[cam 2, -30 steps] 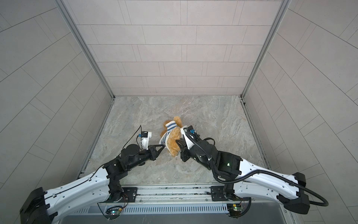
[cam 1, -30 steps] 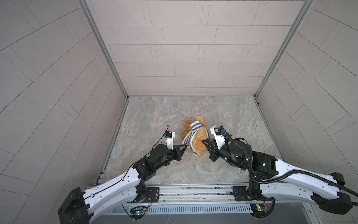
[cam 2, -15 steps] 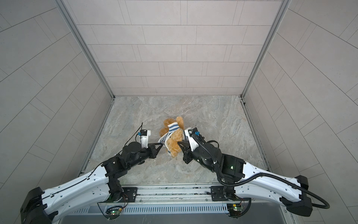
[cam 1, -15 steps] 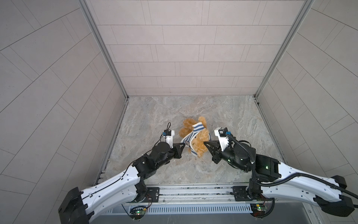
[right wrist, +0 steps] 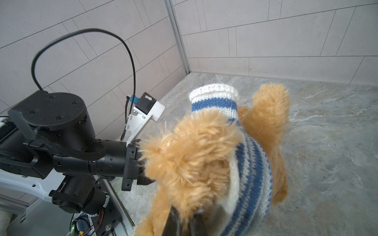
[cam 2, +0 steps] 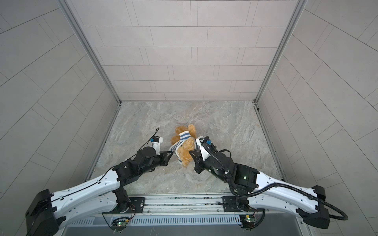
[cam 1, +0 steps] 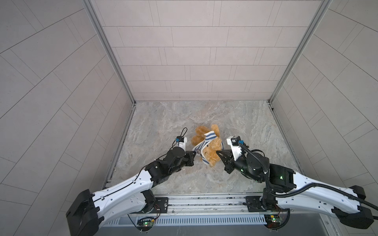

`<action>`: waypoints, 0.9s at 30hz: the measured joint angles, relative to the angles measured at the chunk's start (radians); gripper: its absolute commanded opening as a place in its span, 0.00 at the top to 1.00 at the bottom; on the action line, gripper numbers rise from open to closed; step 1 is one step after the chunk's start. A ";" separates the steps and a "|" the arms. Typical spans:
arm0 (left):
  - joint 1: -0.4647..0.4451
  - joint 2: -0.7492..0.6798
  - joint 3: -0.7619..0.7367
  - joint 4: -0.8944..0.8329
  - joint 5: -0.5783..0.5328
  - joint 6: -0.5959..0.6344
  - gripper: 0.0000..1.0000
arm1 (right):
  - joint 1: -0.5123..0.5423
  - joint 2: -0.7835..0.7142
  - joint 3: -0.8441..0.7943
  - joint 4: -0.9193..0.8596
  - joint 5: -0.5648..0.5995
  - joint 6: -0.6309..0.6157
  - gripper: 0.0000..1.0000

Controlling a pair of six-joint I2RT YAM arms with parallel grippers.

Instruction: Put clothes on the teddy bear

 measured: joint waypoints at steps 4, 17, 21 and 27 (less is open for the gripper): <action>-0.008 -0.003 0.004 0.002 -0.002 -0.004 1.00 | 0.000 -0.015 -0.004 -0.005 0.000 -0.001 1.00; -0.013 -0.044 0.014 -0.042 -0.011 0.039 0.86 | -0.010 -0.015 -0.016 -0.003 -0.001 0.003 1.00; -0.005 -0.077 0.010 -0.063 0.004 0.079 0.71 | -0.049 -0.015 -0.010 -0.019 -0.029 -0.011 1.00; 0.001 -0.190 0.010 -0.108 0.071 0.147 0.55 | -0.116 0.016 0.024 -0.074 -0.135 -0.071 1.00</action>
